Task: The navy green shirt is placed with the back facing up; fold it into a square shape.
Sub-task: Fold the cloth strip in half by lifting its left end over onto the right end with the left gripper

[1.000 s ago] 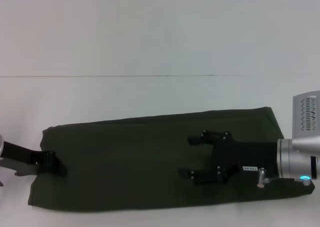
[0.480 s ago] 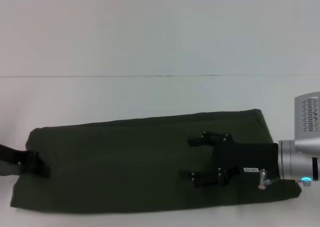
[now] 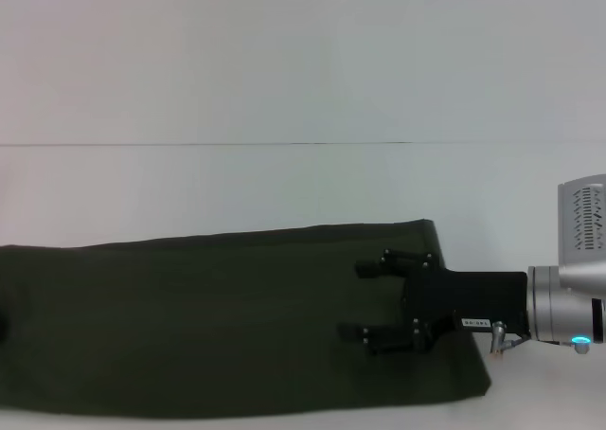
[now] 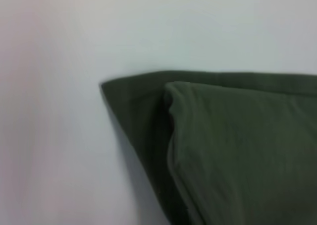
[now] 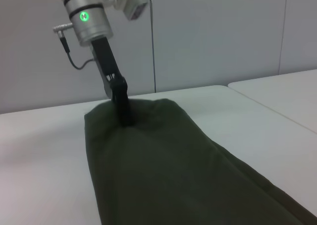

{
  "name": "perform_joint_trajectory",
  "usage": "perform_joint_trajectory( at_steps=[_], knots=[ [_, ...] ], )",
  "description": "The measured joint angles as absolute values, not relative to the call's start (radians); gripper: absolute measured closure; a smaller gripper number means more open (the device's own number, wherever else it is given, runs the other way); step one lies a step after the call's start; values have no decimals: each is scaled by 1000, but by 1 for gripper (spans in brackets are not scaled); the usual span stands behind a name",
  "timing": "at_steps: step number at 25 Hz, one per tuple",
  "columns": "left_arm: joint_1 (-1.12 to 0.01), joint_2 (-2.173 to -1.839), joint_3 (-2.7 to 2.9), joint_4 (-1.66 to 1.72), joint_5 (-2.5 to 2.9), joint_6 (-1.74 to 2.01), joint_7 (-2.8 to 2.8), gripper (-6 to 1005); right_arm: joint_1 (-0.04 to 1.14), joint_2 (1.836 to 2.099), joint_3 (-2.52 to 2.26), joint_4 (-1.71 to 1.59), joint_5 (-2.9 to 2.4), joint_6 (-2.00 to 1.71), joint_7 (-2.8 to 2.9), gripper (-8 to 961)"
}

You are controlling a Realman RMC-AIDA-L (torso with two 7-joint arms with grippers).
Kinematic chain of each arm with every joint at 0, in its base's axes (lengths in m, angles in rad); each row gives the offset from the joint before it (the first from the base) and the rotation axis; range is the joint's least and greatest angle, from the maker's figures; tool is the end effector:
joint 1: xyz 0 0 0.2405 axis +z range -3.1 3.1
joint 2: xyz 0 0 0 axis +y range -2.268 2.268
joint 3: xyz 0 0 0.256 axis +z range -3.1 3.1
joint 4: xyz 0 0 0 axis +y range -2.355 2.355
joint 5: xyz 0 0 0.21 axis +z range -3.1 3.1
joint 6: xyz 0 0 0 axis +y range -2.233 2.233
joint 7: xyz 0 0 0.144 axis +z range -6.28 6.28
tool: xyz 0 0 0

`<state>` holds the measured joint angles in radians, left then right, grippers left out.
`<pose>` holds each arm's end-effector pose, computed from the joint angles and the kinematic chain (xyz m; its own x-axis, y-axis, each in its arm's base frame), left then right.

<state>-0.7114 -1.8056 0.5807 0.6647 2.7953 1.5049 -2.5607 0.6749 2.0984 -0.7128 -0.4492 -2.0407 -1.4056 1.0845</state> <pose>-0.3398 0.3677 0.1189 0.0922 0.9781 0.1867 0.9144 -0.0089 -0.4048 0.2363 0.3483 -0.0515 0.8962 -0.1379 -0.4217 -0.2383 -0.9514 -0.1953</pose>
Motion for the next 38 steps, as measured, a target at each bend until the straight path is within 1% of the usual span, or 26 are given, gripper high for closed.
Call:
perform_joint_trajectory(
  at_steps=[10, 17, 25, 32, 38],
  knots=[
    [-704, -1754, 555, 728, 2856, 1566, -2564, 911, 675, 2098, -720, -450, -2043, -1406, 1084, 25],
    [-699, -1750, 542, 747, 2855, 1588, -2574, 910, 673, 2098, -723, -449, -2043, -1402, 1084, 25],
    [-740, -1786, 492, 770, 2664, 1761, -2541, 910, 670, 2100, -719, -443, -2042, -1381, 1082, 25],
    [-785, -1849, 488, 756, 2500, 1821, -2548, 910, 651, 2099, -717, -447, -2041, -1369, 1081, 25],
    [-810, -1914, 487, 708, 2380, 1803, -2563, 915, 632, 2098, -713, -448, -2040, -1368, 1077, 25]
  ],
)
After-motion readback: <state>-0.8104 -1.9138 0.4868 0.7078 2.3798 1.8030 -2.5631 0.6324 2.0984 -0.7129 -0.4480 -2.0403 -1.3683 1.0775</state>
